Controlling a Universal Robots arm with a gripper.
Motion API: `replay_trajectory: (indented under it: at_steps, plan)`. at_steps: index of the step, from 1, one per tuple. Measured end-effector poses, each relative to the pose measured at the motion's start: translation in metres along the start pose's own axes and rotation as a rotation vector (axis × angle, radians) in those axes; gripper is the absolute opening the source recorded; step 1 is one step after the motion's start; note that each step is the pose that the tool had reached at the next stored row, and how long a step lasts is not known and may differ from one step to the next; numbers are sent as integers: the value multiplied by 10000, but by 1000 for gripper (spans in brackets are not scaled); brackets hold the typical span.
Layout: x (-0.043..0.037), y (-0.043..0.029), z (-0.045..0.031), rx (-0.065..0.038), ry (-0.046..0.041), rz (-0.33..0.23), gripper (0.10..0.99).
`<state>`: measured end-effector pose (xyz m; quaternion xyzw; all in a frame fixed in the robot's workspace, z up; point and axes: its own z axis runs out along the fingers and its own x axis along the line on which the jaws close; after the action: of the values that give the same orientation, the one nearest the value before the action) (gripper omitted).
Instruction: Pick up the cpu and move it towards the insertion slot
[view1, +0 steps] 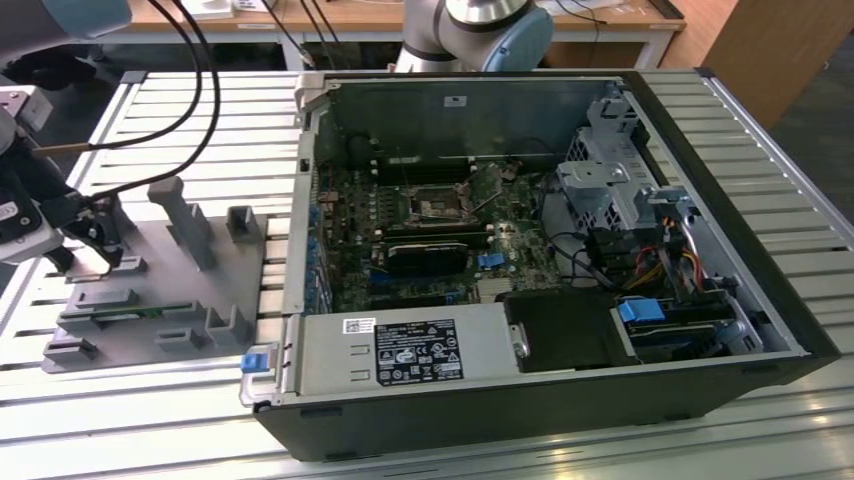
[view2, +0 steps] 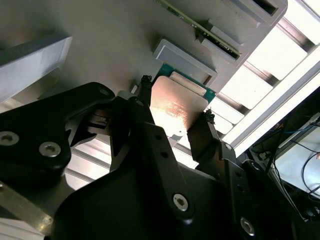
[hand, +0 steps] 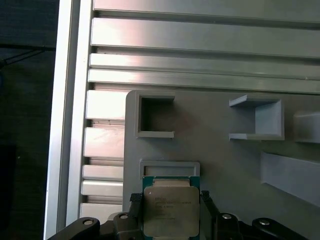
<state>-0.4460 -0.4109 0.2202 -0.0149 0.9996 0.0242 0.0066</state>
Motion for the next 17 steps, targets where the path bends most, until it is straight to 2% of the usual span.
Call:
replay_trajectory:
  at_steps: [17]
  plan:
    - [0, 4, -42, 1, 1, 0, 537]
